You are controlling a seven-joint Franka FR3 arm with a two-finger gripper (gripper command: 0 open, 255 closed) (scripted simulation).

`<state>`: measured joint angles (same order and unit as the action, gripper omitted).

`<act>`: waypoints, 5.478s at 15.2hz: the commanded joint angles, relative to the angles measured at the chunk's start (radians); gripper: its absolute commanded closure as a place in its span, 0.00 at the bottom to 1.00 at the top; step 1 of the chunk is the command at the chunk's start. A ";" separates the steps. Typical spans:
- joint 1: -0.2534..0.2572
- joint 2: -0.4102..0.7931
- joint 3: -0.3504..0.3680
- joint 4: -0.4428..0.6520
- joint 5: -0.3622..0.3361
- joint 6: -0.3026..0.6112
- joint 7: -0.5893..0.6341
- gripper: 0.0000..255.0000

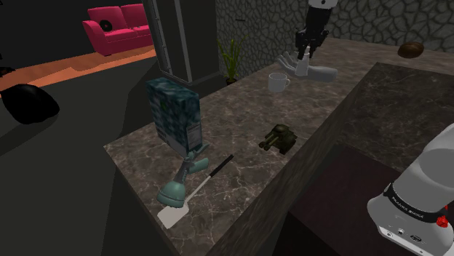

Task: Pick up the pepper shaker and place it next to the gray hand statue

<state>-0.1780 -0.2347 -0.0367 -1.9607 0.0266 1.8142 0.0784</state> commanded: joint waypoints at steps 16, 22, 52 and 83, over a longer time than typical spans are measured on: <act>-0.169 0.193 -0.253 0.218 0.030 -0.045 -0.428 1.00; -0.246 0.332 -0.326 0.382 0.086 -0.089 -0.580 1.00; -0.318 0.489 -0.357 0.243 0.169 0.181 -0.735 1.00; -0.321 0.488 -0.358 0.212 0.172 0.210 -0.745 0.00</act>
<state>-0.5009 0.2636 -0.3934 -1.7520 0.2040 2.0383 -0.6717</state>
